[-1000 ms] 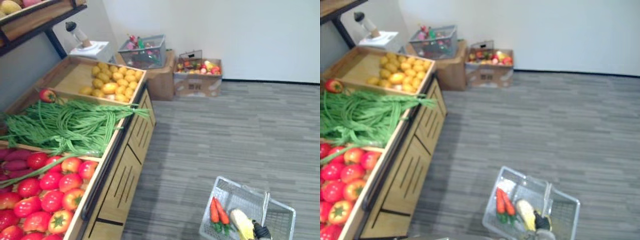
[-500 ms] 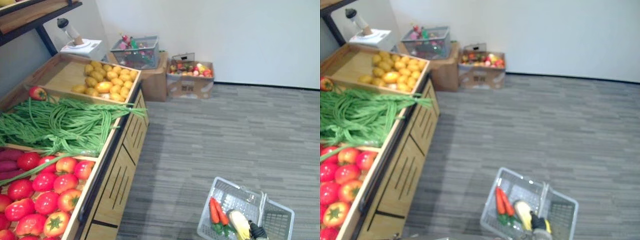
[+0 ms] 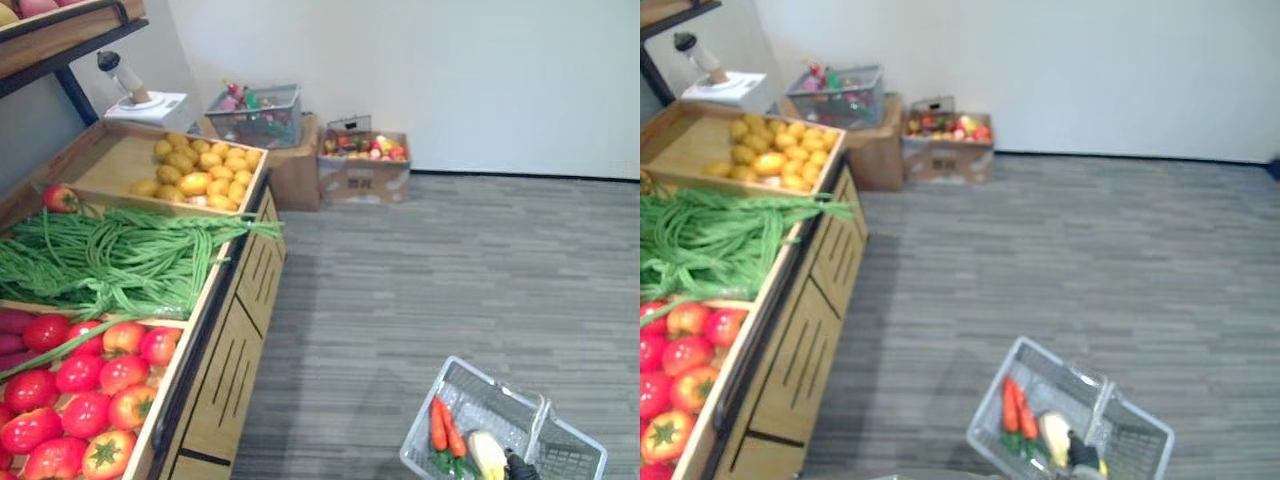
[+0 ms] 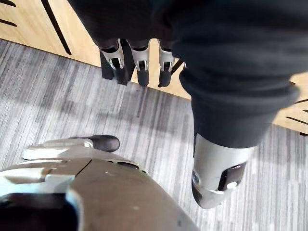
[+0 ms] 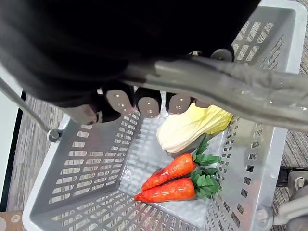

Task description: Pick vegetable in the basket

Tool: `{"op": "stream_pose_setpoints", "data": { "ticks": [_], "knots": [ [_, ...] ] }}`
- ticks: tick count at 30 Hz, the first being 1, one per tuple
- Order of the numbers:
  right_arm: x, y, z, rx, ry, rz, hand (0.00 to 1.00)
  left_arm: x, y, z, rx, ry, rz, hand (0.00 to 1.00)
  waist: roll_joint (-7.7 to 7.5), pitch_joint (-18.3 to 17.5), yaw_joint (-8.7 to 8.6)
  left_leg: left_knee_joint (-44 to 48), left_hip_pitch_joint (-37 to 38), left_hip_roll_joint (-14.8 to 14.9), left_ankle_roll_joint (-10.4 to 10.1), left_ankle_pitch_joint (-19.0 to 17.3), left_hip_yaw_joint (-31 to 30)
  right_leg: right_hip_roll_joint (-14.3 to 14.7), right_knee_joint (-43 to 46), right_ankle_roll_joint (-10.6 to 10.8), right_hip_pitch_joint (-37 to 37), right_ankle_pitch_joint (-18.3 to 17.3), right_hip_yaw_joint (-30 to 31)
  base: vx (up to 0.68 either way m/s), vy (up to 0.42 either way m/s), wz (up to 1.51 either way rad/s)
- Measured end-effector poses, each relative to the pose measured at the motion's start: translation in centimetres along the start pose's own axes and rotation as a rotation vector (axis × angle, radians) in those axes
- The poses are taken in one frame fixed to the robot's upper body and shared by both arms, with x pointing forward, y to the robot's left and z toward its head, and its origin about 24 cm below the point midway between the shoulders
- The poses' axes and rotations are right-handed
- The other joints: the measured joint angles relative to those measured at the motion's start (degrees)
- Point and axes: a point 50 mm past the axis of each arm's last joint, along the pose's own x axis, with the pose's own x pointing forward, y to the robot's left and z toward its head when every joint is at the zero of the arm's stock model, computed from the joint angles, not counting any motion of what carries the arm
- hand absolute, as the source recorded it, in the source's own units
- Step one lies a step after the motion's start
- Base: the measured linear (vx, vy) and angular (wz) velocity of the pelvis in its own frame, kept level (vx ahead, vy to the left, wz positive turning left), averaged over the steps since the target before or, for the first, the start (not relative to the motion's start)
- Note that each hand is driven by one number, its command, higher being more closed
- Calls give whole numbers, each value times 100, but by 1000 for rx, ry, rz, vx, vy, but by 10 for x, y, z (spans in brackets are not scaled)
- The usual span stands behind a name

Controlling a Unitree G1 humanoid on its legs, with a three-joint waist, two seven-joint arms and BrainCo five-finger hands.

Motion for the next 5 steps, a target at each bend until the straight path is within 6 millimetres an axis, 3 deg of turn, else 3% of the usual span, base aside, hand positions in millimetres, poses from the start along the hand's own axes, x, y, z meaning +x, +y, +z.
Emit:
{"op": "stream_pose_setpoints", "data": {
  "ticks": [5],
  "knots": [
    [0, 0, 0, 0, 0, 0, 100, 0, 0, 0, 1, 0, -2, 0, 5, 4, -14, 1, 7, -25, -1, 0, -2, -21, -49, 3, 42, 1, -20, 52, 3, 1]
  ]
}}
